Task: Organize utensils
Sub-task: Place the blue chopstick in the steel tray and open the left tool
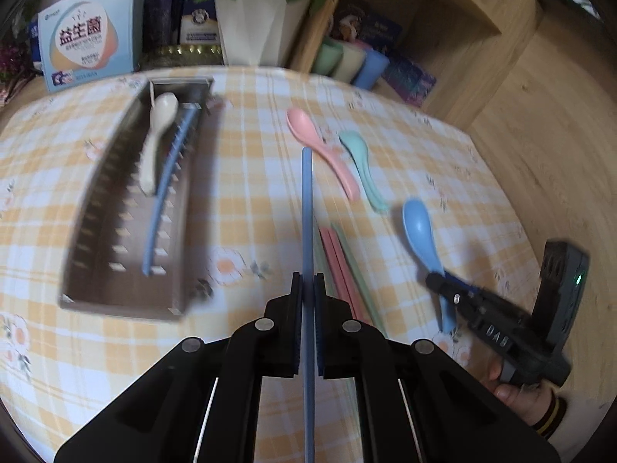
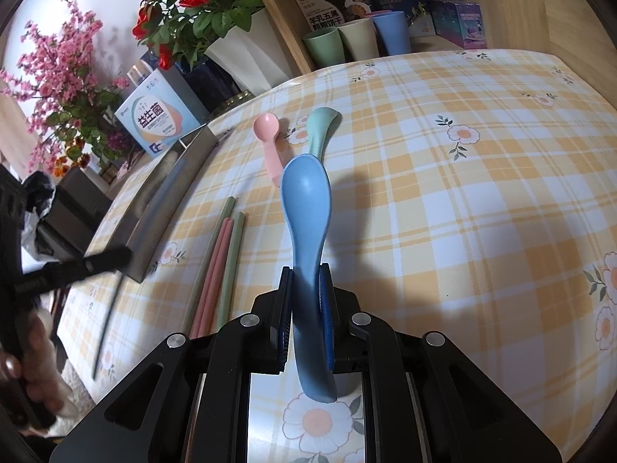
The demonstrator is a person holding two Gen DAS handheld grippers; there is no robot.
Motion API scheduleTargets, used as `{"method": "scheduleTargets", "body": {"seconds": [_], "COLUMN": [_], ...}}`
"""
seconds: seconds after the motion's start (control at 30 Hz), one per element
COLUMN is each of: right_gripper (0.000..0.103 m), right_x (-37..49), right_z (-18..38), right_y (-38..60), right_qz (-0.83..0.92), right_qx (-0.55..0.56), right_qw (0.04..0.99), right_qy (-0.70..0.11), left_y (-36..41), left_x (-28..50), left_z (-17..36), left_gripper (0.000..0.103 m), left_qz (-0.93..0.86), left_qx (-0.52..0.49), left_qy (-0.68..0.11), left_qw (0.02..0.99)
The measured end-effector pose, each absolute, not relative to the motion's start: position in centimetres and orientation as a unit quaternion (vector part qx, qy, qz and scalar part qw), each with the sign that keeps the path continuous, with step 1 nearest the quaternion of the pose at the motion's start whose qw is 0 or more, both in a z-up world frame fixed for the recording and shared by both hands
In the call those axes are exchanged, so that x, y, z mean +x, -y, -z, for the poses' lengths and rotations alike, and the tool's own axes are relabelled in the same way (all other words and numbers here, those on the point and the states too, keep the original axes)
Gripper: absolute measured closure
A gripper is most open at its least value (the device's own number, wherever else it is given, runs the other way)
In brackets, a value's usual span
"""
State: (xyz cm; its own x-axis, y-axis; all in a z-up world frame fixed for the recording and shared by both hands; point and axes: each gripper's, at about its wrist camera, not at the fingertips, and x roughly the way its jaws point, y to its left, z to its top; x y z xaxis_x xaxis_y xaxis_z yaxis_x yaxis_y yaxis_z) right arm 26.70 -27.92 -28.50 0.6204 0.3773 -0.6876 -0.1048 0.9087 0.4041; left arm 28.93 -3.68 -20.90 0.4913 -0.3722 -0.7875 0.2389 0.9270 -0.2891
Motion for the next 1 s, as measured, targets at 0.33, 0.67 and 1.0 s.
{"method": "scheduleTargets", "body": {"seconds": [0.33,0.67,1.0], "right_gripper": [0.090,0.090,0.090], "right_x": [26.7,27.2,27.7], "right_z": [28.7,29.0,29.4], "right_y": [28.4,28.6,28.6], "right_qz": [-0.134,-0.131,-0.130], "right_qx": [0.178,0.185,0.185], "right_qw": [0.883,0.876,0.870], "right_qy": [-0.414,-0.426,-0.438], "left_y": [-1.3,-3.8,-2.7], "left_x": [35.2,42.1,44.3], "left_z": [18.0,22.3,24.5], "left_gripper": [0.098,0.098,0.097], "left_qz": [0.127,0.096,0.109], "left_qx": [-0.078,-0.079,-0.050], "left_qy": [-0.454,-0.512,-0.532], "left_qw": [0.878,0.850,0.838]}}
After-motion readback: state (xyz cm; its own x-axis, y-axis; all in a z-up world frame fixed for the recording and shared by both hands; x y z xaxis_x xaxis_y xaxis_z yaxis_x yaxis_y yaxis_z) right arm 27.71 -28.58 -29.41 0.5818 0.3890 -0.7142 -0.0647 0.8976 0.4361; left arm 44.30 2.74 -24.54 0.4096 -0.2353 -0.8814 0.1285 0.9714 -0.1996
